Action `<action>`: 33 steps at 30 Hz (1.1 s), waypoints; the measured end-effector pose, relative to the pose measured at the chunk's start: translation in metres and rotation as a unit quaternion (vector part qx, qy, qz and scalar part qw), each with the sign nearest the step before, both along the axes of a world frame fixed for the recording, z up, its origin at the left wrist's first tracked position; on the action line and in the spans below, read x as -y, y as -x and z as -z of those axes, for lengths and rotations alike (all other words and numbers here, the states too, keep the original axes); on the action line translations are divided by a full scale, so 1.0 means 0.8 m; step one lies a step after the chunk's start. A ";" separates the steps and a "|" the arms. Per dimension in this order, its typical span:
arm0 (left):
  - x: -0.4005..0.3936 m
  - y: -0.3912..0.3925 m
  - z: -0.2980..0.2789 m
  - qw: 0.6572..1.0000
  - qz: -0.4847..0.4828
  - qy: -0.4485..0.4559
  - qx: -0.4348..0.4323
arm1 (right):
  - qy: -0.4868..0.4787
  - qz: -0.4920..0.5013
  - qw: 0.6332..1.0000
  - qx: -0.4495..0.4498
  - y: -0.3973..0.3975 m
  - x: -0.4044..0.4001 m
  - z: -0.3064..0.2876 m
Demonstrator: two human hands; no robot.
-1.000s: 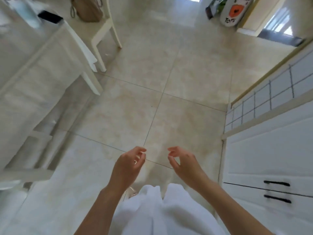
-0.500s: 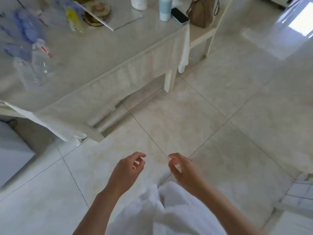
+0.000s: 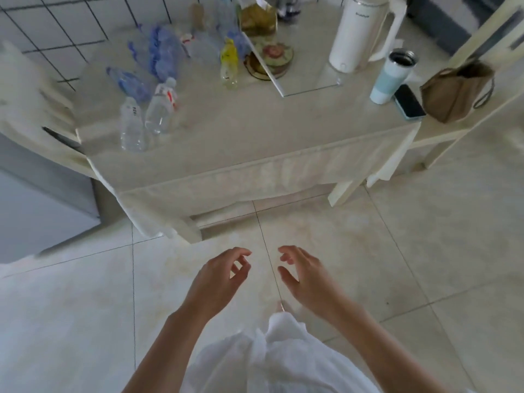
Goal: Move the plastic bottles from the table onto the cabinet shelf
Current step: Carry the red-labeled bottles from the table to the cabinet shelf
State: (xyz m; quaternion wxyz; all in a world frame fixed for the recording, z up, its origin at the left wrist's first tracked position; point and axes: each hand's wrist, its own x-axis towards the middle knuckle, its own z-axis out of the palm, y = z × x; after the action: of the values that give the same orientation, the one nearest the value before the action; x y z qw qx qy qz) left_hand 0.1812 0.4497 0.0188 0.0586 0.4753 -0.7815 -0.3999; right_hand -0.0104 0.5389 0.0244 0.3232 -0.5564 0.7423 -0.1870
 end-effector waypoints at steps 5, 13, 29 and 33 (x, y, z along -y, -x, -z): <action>0.061 0.027 -0.010 0.996 -0.046 0.076 -0.003 | 0.014 -0.069 0.997 -0.016 0.045 0.097 -0.011; 0.180 0.023 -0.004 0.984 -0.151 0.069 -0.064 | 0.045 -0.133 0.990 -0.010 0.050 0.247 -0.019; 0.513 0.001 0.002 0.942 -0.270 0.041 -0.195 | 0.104 -0.019 0.991 0.084 0.017 0.568 -0.024; 0.577 0.014 0.009 0.935 -0.290 0.066 -0.193 | 0.113 -0.010 0.991 0.074 0.034 0.635 -0.025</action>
State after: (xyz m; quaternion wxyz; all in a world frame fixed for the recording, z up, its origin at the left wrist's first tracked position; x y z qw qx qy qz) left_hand 0.1700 -0.0117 0.0114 0.3528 0.5903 -0.6076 -0.3974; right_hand -0.0372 0.0306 0.0445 0.3142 -0.5810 0.6852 -0.3071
